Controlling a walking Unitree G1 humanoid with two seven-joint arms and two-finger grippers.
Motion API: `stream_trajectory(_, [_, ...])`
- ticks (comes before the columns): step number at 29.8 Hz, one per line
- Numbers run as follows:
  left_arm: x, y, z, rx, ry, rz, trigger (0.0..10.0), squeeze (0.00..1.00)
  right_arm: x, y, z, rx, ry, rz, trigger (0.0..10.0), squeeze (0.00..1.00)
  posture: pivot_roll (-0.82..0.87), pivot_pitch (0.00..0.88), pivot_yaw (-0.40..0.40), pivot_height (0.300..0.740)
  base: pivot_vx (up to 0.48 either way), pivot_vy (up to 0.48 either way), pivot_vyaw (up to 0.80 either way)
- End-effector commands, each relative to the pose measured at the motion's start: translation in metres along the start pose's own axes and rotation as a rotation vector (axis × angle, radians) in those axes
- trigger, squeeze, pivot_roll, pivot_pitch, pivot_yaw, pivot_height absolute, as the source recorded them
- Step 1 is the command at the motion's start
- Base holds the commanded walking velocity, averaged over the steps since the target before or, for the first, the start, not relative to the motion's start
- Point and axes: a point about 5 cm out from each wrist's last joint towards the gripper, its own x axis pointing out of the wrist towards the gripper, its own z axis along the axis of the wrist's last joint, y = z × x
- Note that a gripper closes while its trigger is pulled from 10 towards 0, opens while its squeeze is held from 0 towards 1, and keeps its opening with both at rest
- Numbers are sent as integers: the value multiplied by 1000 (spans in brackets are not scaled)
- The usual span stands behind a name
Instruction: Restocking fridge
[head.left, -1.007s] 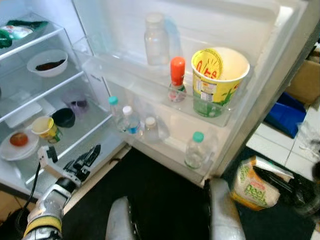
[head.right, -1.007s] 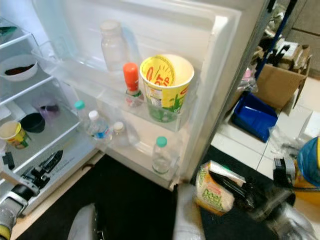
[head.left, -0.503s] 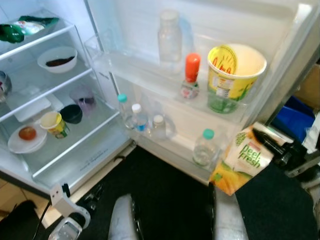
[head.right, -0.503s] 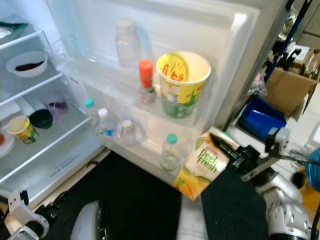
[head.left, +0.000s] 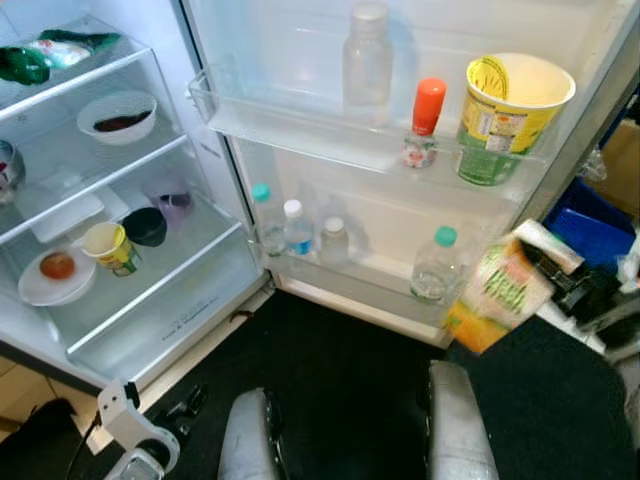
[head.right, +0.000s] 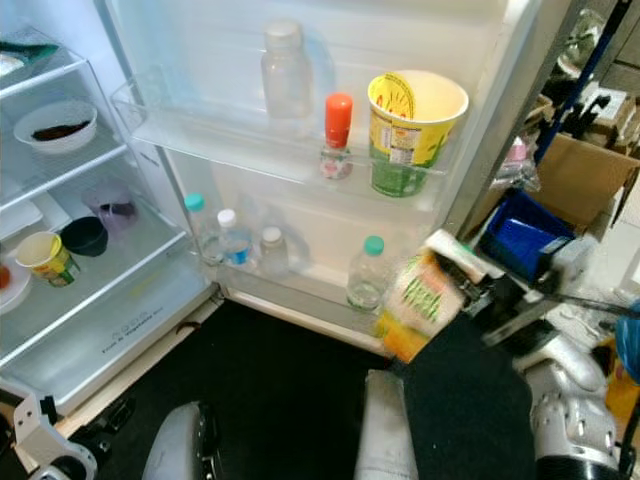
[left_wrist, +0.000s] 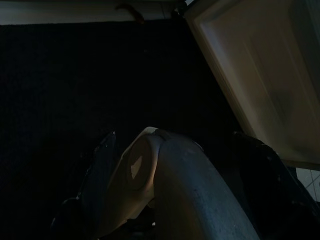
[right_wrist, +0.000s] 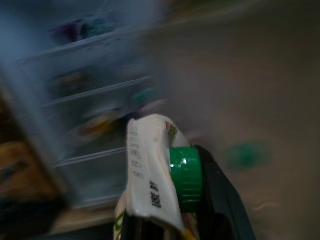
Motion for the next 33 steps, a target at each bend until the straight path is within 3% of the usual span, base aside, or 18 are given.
stream_trajectory(1, [-3,3,-11,-4,31,23,10000,0,6,15,2,46,17,136,10000,0,-71,116,29,537,0,0,0])
stream_trajectory(7, [-3,2,-16,1,45,21,10000,0,16,25,0,95,24,205,10000,0,-74,123,27,537,0,0,0])
stream_trajectory(9, [-4,2,-19,5,58,22,10000,0,36,29,0,47,6,218,10000,0,-77,138,24,537,0,0,0])
stream_trajectory(12, [-5,3,-21,6,62,23,10000,0,44,29,0,28,-7,215,10000,0,-77,138,24,537,0,0,0])
stream_trajectory(15, [-3,-3,-27,28,84,-4,10000,0,85,44,-6,7,-28,251,10000,0,-65,170,15,537,0,0,0])
stream_trajectory(17, [0,-7,-29,36,89,-26,10000,0,103,53,-10,17,-23,286,10000,0,-55,177,10,537,0,0,0])
stream_trajectory(20, [2,-10,-30,39,90,-41,10000,0,112,56,-13,22,-17,289,10000,0,-45,184,6,537,0,0,0])
stream_trajectory(27, [6,-20,-33,63,99,-94,10000,0,152,40,-11,-59,-61,98,10000,0,-36,228,8,537,0,0,0])
stream_trajectory(33, [9,-24,-31,78,96,-127,10000,0,167,29,-2,-127,-99,-31,10000,0,-15,266,9,537,0,0,0])
